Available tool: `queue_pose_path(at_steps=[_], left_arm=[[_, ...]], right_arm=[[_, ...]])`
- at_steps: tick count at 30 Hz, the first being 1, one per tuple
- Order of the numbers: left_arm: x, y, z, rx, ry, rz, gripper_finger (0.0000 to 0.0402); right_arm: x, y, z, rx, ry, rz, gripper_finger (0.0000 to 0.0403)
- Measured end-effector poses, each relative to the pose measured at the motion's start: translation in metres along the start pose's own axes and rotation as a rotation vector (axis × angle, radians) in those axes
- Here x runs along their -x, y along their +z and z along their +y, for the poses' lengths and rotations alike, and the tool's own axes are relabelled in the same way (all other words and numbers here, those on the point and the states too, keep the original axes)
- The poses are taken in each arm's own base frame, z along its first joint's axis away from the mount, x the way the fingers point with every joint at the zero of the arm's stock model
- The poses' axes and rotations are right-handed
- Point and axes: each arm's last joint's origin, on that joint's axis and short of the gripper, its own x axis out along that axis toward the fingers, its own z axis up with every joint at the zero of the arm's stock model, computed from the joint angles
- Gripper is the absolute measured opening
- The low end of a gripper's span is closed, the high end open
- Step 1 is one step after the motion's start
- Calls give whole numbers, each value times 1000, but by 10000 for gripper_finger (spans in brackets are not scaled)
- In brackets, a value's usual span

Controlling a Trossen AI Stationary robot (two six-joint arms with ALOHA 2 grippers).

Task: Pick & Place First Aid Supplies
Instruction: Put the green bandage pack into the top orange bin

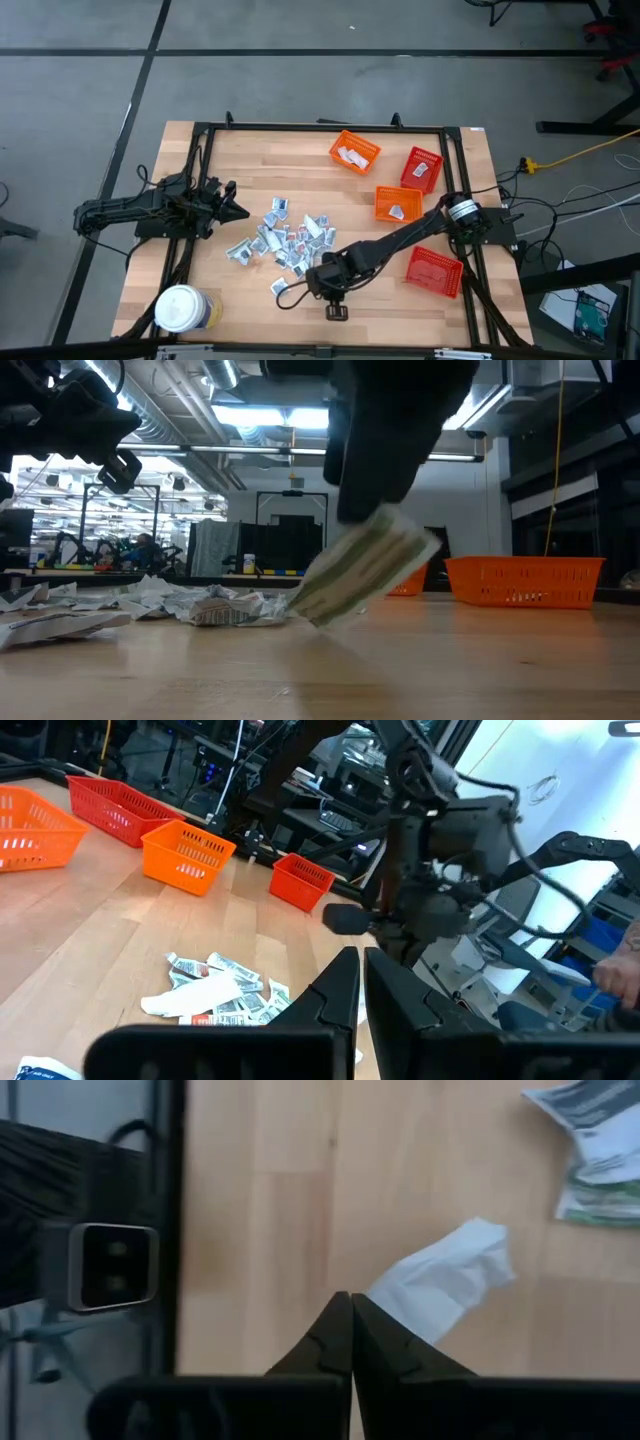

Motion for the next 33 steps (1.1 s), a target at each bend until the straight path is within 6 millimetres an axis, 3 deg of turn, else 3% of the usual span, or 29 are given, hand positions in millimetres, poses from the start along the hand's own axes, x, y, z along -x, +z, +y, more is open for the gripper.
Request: queue_pose_path(at_steps=[8,13,21,33], left_arm=[[0,0,0,0,0,0,15],[0,0,0,0,0,0,15],[0,0,0,0,0,0,15],[0,0,0,0,0,0,15]], right_arm=[[30,13,9,-55,-18,42,1],[40,16,0,-124,-49,80,0],[47,20,-29,-199,-94,126,0],[65,32,-98,-207,-156,155,0]])
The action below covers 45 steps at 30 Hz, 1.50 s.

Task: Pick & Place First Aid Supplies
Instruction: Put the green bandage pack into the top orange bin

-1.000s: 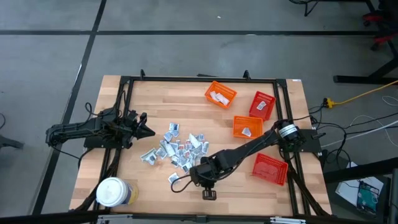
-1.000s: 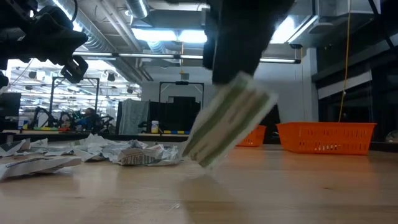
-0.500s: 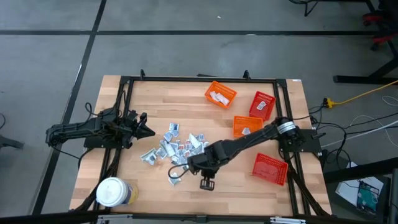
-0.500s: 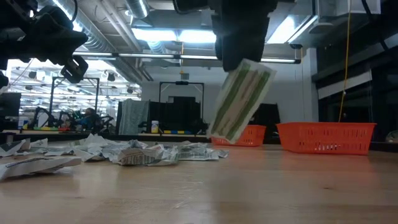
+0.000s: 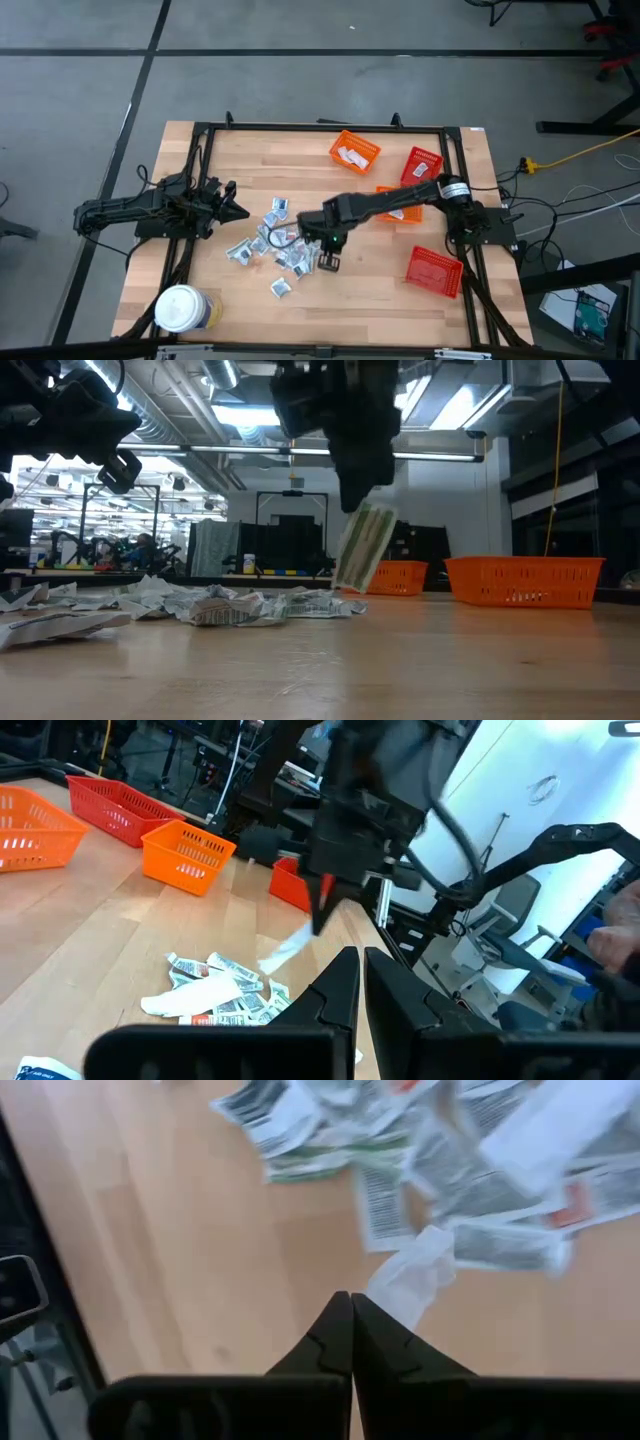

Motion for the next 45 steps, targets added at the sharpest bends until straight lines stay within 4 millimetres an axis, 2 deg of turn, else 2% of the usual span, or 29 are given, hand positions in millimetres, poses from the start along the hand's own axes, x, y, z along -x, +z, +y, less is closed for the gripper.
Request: queue_pose_path(at_steps=[9,18,24,34,45], left_arm=[[0,0,0,0,0,0,15],[0,0,0,0,0,0,15],[0,0,0,0,0,0,16],[0,0,0,0,0,0,15],[0,0,0,0,0,0,15]], right_arm=[[14,16,-54,70,-23,-36,0],[62,19,-107,99,-57,-151,0],[85,17,-143,114,-95,-201,0],[103,11,-202,65,-174,-219,0],[123,-4,-250,-14,-236,-237,0]])
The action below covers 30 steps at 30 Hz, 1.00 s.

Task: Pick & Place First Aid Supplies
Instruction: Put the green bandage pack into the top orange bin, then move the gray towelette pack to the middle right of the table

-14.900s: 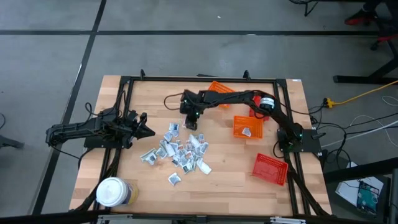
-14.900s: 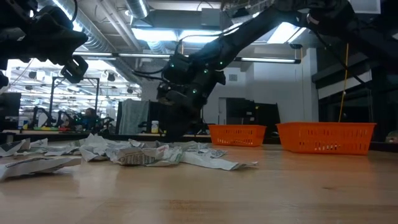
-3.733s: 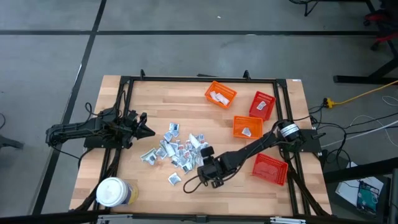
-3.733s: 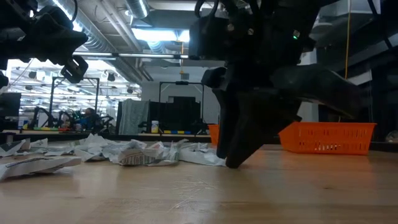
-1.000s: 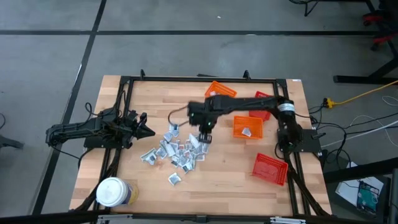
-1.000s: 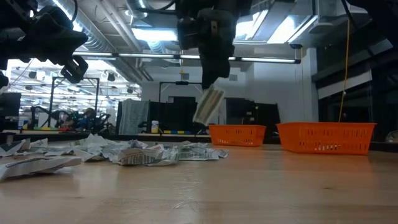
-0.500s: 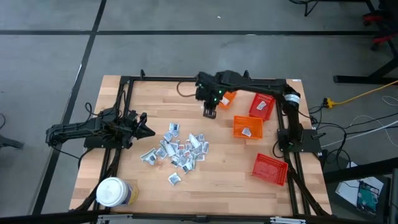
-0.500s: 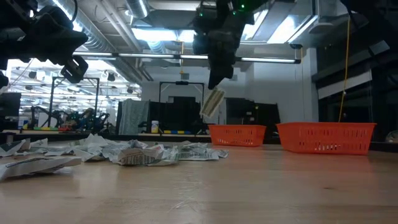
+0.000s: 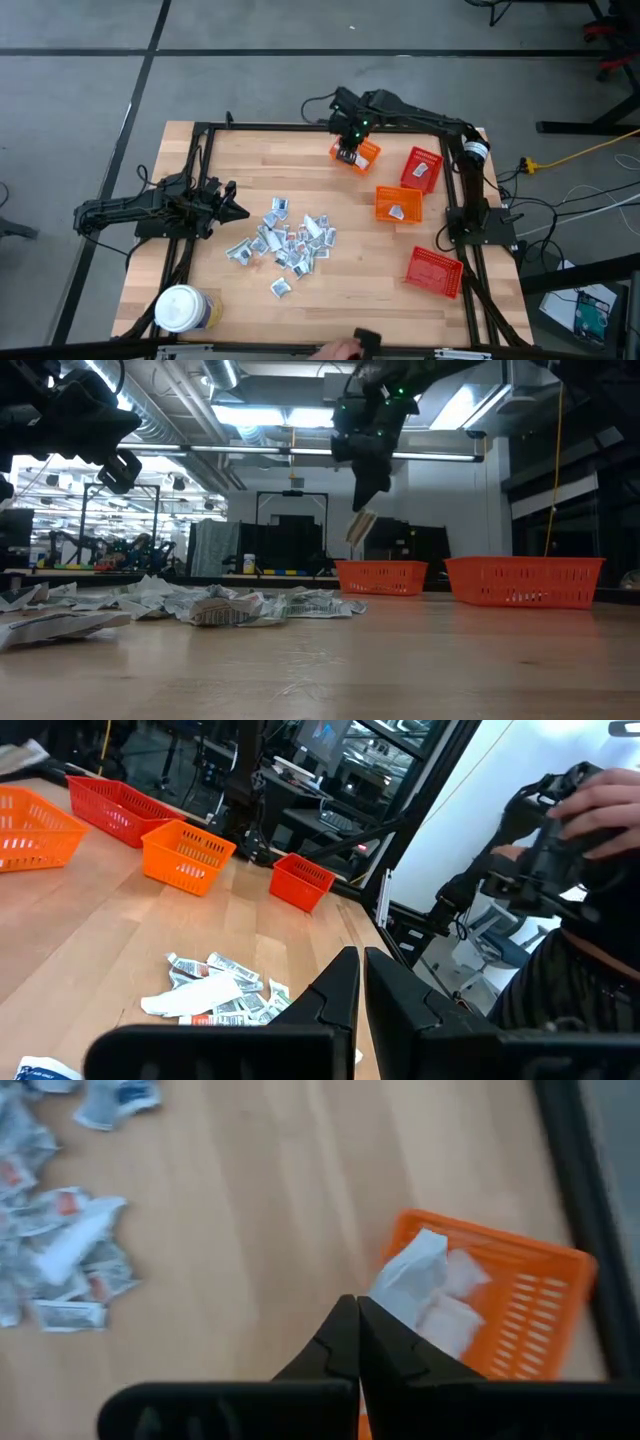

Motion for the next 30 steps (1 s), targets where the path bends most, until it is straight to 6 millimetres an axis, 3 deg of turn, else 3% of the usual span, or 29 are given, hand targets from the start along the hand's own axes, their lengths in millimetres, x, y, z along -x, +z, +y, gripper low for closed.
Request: queue_pose_path(at_steps=[5,10,22,30], left_arm=[[0,0,0,0,0,0,15],[0,0,0,0,0,0,15],[0,0,0,0,0,0,15],[0,0,0,0,0,0,16]], right_arm=[[-6,-10,-15,-10,-12,35,0],[-10,-13,-17,-15,-9,48,2],[-10,-12,-18,-17,-11,39,70],[-12,-2,6,-15,1,-5,126]])
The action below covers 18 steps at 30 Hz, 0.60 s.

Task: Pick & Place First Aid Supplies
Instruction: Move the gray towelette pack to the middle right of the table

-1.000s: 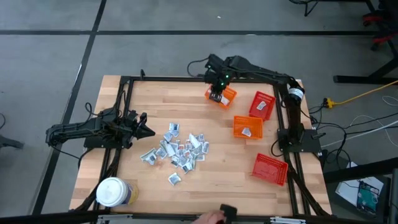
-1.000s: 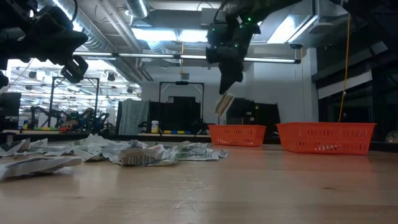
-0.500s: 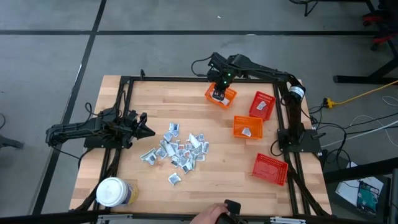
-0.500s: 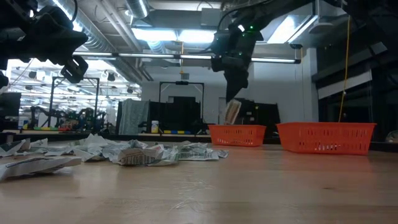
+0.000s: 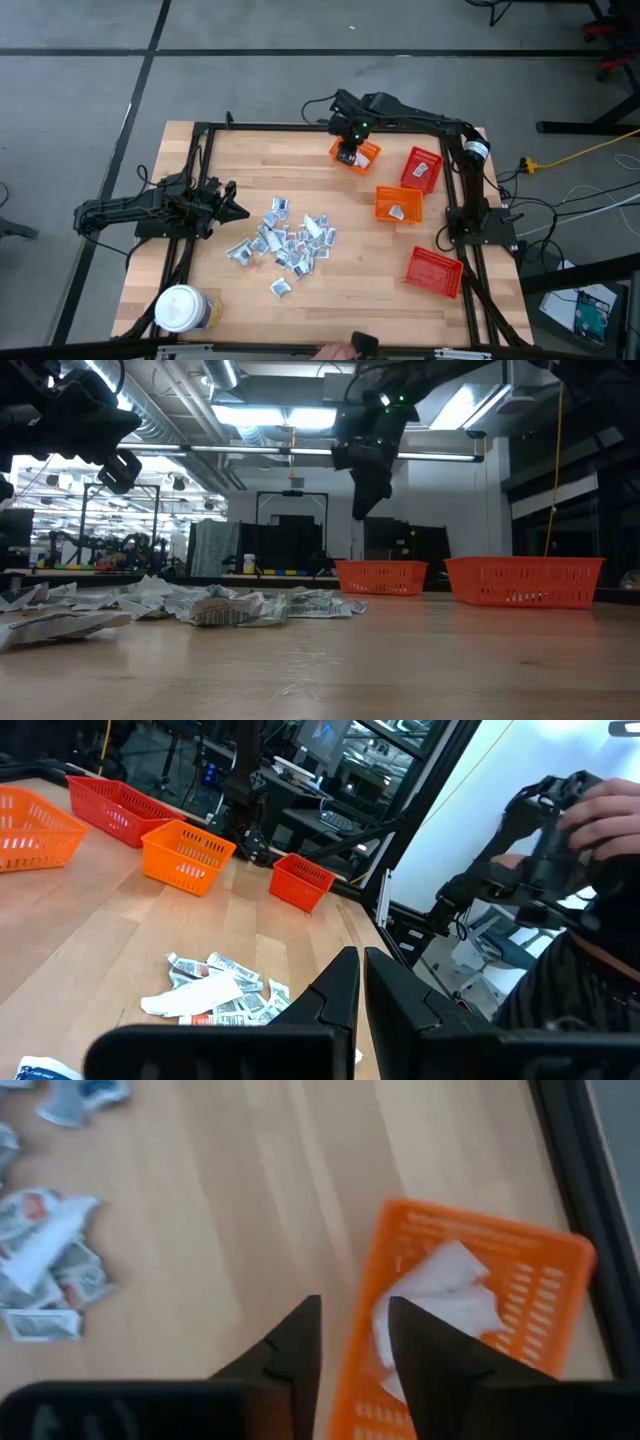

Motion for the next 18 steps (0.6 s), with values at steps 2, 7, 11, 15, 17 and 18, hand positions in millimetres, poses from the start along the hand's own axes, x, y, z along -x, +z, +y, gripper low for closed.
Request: queue_pose_path(at_steps=[2,7,11,15,17,18], left_arm=[[0,0,0,0,0,0,15],[0,0,0,0,0,0,15],[0,0,0,0,0,0,15],[0,0,0,0,0,0,15],[0,0,0,0,0,0,15],[0,0,0,0,0,0,16]], right_arm=[[1,4,10,24,7,-24,139],[0,13,39,57,30,-75,169],[-2,19,69,110,57,-112,186],[-3,23,101,183,90,-142,192],[-3,23,119,222,107,-158,192],[-2,23,127,241,116,-163,193]])
